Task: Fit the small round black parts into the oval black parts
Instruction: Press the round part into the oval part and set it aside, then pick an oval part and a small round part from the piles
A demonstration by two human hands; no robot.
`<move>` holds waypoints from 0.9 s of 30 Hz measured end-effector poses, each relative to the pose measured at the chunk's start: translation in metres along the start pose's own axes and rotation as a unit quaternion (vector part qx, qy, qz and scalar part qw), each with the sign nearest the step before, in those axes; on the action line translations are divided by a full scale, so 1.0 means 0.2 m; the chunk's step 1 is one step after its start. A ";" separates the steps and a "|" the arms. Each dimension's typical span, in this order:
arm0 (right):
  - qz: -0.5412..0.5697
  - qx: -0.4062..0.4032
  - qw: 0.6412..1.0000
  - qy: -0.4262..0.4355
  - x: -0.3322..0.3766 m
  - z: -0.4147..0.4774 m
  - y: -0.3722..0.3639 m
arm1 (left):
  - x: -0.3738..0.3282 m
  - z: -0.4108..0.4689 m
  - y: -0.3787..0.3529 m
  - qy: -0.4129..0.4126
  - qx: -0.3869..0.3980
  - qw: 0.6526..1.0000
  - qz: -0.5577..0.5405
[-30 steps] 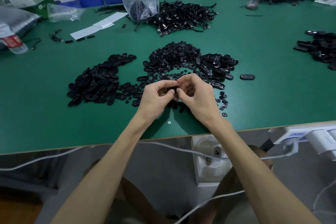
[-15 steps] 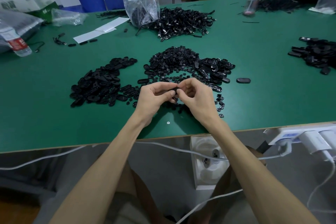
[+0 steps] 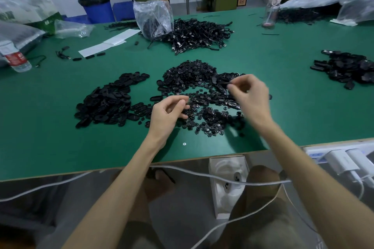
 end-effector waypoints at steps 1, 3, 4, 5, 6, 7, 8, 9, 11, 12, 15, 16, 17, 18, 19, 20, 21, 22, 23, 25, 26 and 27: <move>-0.042 -0.017 0.999 -0.010 -0.05 0.04 0.08 | 0.00 0.00 0.00 0.001 -0.001 1.000 0.006; -0.122 -0.015 0.992 -0.033 -0.17 0.09 0.19 | 0.01 0.01 -0.01 0.003 0.000 1.000 0.017; -0.154 0.000 0.987 -0.041 -0.22 0.09 0.21 | 0.01 0.01 -0.01 0.006 0.001 1.000 0.019; -0.181 0.020 0.983 -0.041 -0.26 0.08 0.22 | 0.02 0.01 -0.01 0.009 0.001 1.000 0.020; -0.200 0.040 0.978 -0.035 -0.29 0.06 0.21 | 0.02 0.01 -0.01 0.010 0.001 1.000 0.019; -0.214 0.058 0.975 -0.025 -0.31 0.04 0.20 | 0.02 0.01 -0.01 0.012 0.002 1.000 0.020; -0.223 0.070 0.972 -0.014 -0.31 0.03 0.19 | 0.02 0.01 -0.01 0.013 0.003 1.000 0.021; -0.229 0.076 0.970 -0.005 -0.31 0.02 0.18 | 0.03 0.01 -0.01 0.014 0.005 1.000 0.022; -0.243 0.075 0.967 0.000 -0.31 0.02 0.17 | 0.03 0.01 -0.01 0.015 0.004 1.000 0.026; -0.249 0.072 0.966 -0.003 -0.32 0.02 0.17 | 0.03 0.01 -0.01 0.014 0.001 1.000 0.028; -0.266 0.068 0.961 -0.018 -0.33 0.02 0.18 | 0.03 0.01 0.00 0.015 -0.011 0.999 0.038; -0.273 0.071 0.959 -0.020 -0.33 0.02 0.18 | 0.03 0.01 0.00 0.017 -0.011 0.999 0.042; -0.281 0.074 0.957 -0.018 -0.34 0.01 0.18 | 0.03 0.01 0.00 0.018 -0.009 0.999 0.047; -0.289 0.077 0.954 -0.014 -0.33 0.01 0.18 | 0.02 0.00 -0.01 0.018 -0.007 0.998 0.053; -0.296 0.077 0.952 -0.007 -0.33 0.01 0.17 | 0.02 0.00 -0.02 0.018 -0.006 0.998 0.061; -0.301 0.074 0.951 0.004 -0.32 0.00 0.17 | 0.01 -0.01 -0.02 0.017 -0.006 0.997 0.070; -0.306 0.071 0.949 0.016 -0.30 0.00 0.17 | 0.00 -0.01 -0.02 0.016 -0.007 0.997 0.078; -0.312 0.070 0.947 0.032 -0.29 -0.01 0.16 | -0.01 -0.02 -0.03 0.014 -0.008 0.996 0.088; -0.320 0.072 0.944 0.049 -0.27 -0.01 0.16 | -0.01 -0.02 -0.03 0.007 -0.009 0.995 0.102; -0.340 0.084 0.933 0.083 -0.24 -0.02 0.14 | -0.03 -0.03 -0.04 -0.024 -0.013 0.989 0.144; -0.348 0.090 0.928 0.096 -0.23 -0.02 0.12 | -0.05 -0.04 -0.05 -0.046 -0.012 0.985 0.168; -0.351 0.096 0.926 0.104 -0.21 -0.03 0.10 | -0.06 -0.05 -0.06 -0.069 -0.010 0.979 0.189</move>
Point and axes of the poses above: each hand's wrist, its own z-axis towards the middle knuckle, its own y-axis out of the back of the hand, x = y × z, the point moved 4 cm from there along z, towards the middle knuckle, and after that the axes turned 8 degrees about y, right-handed, at the moved point
